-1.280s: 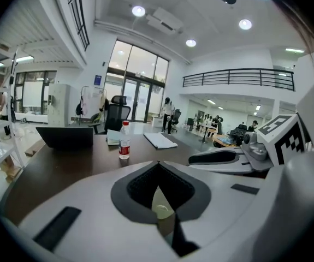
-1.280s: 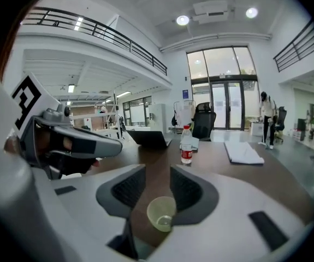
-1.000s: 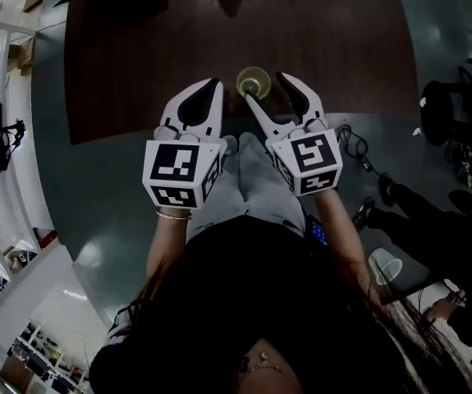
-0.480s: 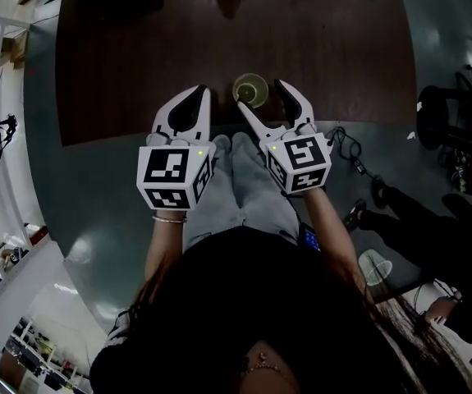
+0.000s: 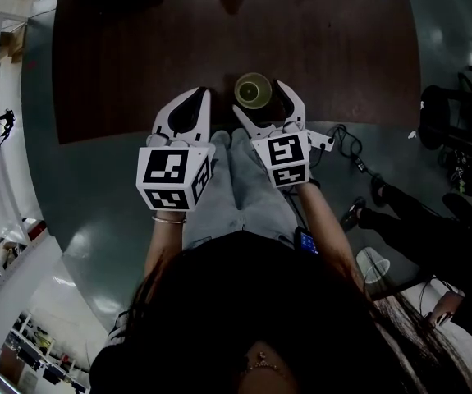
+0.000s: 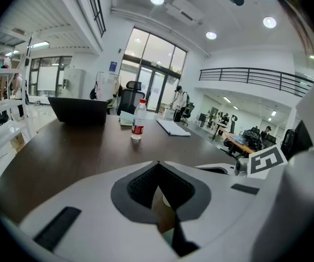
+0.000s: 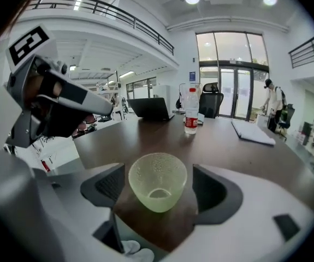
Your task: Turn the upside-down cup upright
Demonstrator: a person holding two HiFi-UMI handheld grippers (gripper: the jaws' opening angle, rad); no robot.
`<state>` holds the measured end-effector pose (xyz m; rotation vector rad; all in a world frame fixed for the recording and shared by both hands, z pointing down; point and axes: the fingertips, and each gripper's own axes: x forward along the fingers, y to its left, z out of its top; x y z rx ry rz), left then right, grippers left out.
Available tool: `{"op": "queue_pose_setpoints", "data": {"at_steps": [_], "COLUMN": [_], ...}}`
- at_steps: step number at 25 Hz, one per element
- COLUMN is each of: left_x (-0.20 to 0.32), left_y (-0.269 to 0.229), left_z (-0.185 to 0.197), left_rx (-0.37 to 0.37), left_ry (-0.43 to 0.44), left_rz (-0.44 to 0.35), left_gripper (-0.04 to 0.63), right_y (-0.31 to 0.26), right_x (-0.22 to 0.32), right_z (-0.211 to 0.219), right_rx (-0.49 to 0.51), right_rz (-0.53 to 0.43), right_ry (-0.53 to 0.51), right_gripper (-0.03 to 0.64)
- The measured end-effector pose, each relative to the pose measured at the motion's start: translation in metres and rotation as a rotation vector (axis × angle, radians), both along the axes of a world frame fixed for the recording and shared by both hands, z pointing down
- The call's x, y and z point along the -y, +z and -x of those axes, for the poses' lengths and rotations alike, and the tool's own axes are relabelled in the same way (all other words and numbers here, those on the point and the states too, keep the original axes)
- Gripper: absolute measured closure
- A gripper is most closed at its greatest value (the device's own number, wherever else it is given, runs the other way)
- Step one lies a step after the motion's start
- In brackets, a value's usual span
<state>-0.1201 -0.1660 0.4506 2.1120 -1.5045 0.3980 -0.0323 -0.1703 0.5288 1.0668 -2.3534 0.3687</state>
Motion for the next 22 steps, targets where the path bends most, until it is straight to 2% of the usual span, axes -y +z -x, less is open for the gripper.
{"op": "queue_pose_setpoints", "data": {"at_steps": [9, 22], "left_x": [-0.006, -0.006], "left_y": [0.011, 0.010], "left_z": [0.002, 0.005], "left_rx": [-0.002, 0.007], "left_ry": [-0.006, -0.013], "left_rz": [0.033, 0.037], "left_gripper": [0.601, 0.601], "right_y": [0.019, 0.023], "right_x": [0.005, 0.006], "right_z": [0.002, 0.003], "right_rx": [-0.016, -0.039], "right_rz": [0.023, 0.035], "right_ry": [0.013, -0.005], "right_gripper": [0.244, 0.247]}}
